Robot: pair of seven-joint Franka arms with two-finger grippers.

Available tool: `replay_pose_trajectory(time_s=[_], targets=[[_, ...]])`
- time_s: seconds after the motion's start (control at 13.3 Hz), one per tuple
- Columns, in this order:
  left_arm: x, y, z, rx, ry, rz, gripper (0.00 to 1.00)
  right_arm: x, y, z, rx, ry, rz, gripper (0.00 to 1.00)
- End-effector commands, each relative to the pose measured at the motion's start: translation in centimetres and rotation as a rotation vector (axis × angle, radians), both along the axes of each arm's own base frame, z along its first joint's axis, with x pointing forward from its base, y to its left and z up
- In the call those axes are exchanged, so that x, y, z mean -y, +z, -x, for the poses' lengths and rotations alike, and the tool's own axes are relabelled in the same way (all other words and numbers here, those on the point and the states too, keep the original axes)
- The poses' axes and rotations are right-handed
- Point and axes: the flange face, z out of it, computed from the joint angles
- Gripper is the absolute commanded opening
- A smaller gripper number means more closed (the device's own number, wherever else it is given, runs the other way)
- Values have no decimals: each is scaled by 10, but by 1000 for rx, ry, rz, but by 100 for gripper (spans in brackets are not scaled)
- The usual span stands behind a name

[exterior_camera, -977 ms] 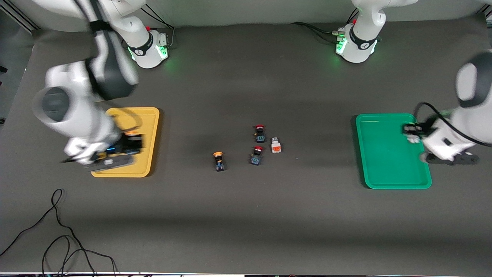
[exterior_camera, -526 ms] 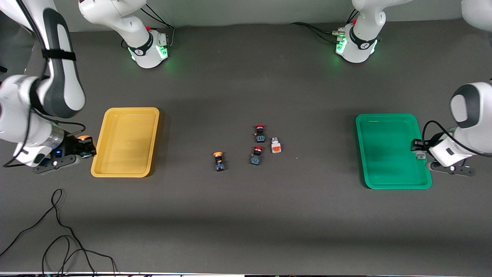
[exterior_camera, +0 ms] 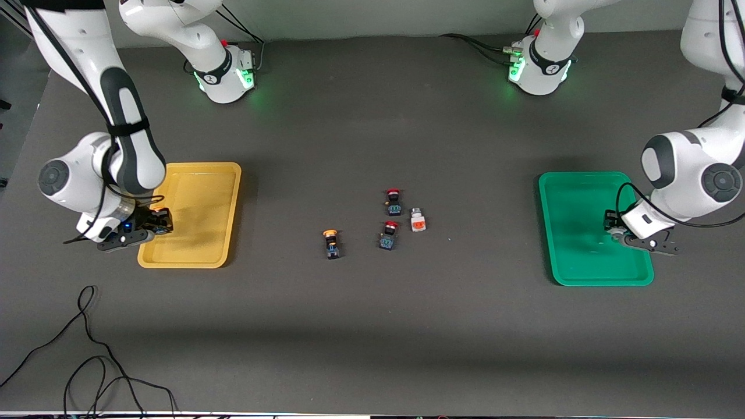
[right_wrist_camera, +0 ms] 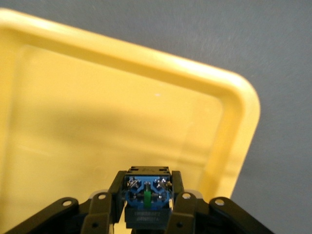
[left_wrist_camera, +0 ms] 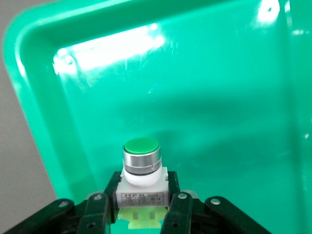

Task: Place green and yellow buttons in trays
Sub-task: 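Lower and release both buttons into their trays with both grippers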

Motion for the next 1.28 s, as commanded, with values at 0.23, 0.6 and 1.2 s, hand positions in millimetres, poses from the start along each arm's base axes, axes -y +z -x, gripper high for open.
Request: replay_pose_trajectory(time_s=[0.23, 0.6, 1.2], targets=[[-8, -31, 10, -5, 71, 20, 0, -6, 6, -17, 19, -13, -53, 100], [-11, -41, 12, -27, 251, 24, 0, -22, 91, -68, -18, -3, -73, 100], [24, 38, -7, -63, 181, 9, 100, -216, 170, -114, -62, -94, 34, 100]])
